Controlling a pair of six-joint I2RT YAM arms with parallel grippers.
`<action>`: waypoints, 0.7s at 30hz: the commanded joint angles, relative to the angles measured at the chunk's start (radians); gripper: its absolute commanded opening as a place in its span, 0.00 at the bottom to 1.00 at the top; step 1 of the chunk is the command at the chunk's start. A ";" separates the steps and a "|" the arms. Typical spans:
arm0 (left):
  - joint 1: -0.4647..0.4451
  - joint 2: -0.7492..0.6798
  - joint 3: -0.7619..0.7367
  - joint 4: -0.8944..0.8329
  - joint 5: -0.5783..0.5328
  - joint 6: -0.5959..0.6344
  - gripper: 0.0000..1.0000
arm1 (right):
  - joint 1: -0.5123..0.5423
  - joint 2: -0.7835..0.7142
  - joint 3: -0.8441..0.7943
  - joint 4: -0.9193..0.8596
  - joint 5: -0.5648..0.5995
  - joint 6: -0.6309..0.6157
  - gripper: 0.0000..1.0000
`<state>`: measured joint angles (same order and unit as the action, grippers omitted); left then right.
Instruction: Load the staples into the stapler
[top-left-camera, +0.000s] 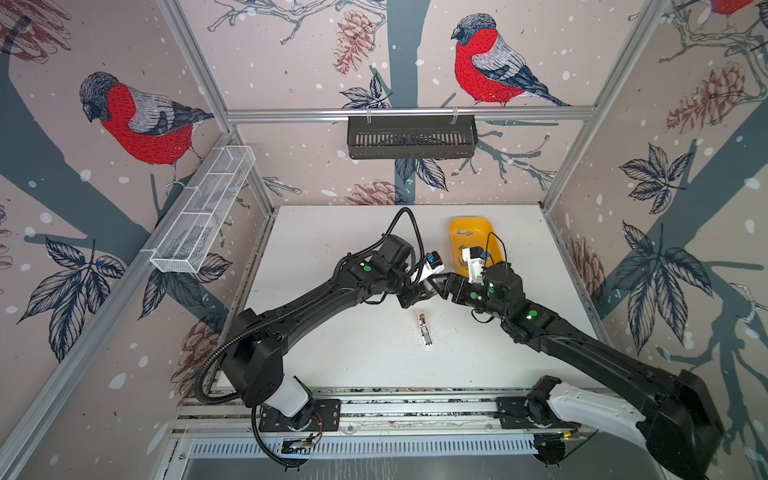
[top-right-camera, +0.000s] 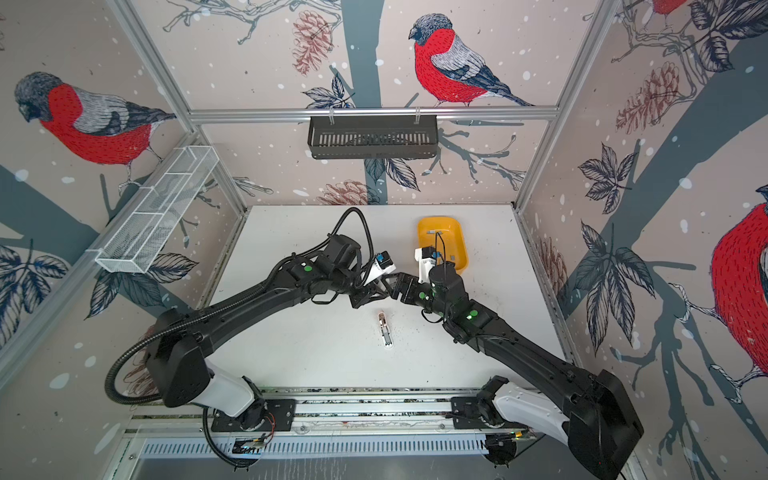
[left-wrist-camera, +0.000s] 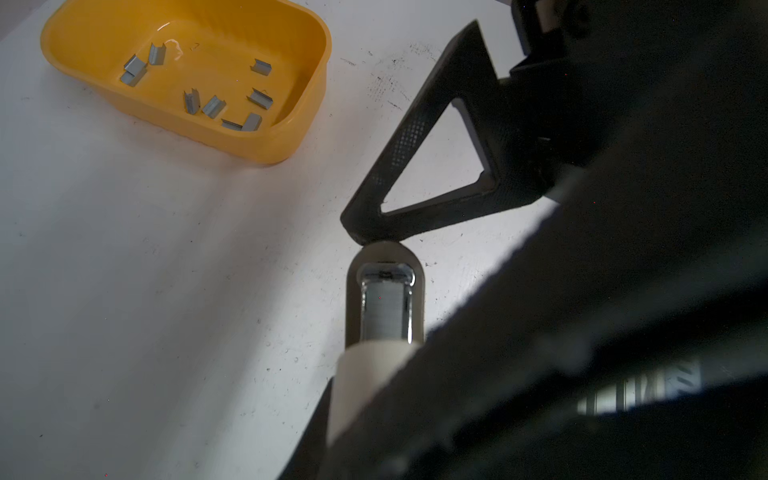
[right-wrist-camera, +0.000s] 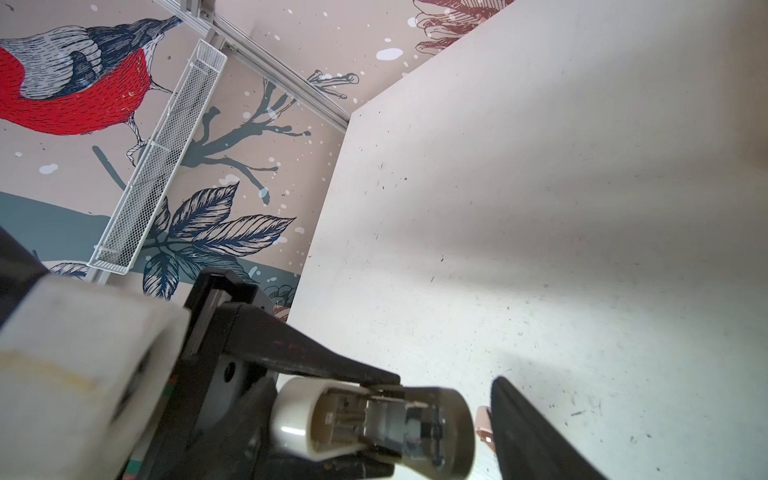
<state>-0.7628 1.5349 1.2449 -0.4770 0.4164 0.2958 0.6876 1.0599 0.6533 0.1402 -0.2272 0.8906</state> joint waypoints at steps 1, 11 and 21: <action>0.001 -0.010 -0.001 0.008 0.003 0.016 0.19 | -0.005 -0.007 -0.011 0.031 0.016 0.019 0.75; 0.000 -0.019 -0.007 0.019 0.000 0.010 0.19 | -0.011 0.005 -0.025 0.064 -0.033 0.034 0.61; 0.000 -0.022 -0.010 0.025 0.002 0.008 0.19 | -0.012 0.013 -0.046 0.096 -0.052 0.064 0.57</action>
<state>-0.7631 1.5242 1.2335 -0.4835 0.4057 0.2947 0.6773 1.0702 0.6109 0.2134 -0.2611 0.9413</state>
